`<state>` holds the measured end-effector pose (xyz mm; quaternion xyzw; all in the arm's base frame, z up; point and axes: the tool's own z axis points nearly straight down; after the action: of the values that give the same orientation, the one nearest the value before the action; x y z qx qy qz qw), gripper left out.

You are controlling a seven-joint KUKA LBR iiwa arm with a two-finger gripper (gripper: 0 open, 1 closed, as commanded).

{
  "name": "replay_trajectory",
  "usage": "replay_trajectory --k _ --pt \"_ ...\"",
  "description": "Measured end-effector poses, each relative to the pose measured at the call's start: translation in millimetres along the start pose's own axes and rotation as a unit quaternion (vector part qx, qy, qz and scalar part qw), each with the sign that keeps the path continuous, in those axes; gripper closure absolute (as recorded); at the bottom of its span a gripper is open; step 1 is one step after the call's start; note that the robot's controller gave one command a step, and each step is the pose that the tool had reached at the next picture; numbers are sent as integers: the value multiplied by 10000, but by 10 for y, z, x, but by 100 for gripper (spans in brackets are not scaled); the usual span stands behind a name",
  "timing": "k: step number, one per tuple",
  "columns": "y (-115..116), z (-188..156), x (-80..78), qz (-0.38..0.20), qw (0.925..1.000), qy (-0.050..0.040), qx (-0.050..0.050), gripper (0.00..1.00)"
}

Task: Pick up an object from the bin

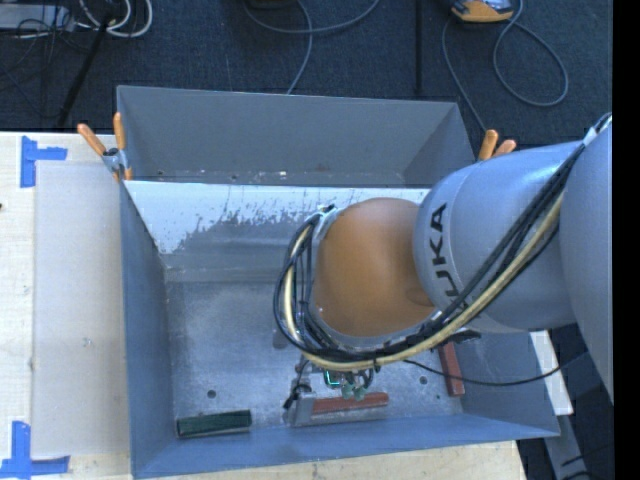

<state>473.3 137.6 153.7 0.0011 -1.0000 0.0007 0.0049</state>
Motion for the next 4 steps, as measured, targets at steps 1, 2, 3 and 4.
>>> replay_trajectory --k 1,2,3,4 --pt "-938 823 -51 -1281 9917 -106 -4 0" --pt "-1128 525 -198 -1202 9927 -62 2 0" --pt "-1105 510 -73 -1060 9944 -33 -6 0" --pt "-1213 831 -48 128 9999 -83 -10 0"
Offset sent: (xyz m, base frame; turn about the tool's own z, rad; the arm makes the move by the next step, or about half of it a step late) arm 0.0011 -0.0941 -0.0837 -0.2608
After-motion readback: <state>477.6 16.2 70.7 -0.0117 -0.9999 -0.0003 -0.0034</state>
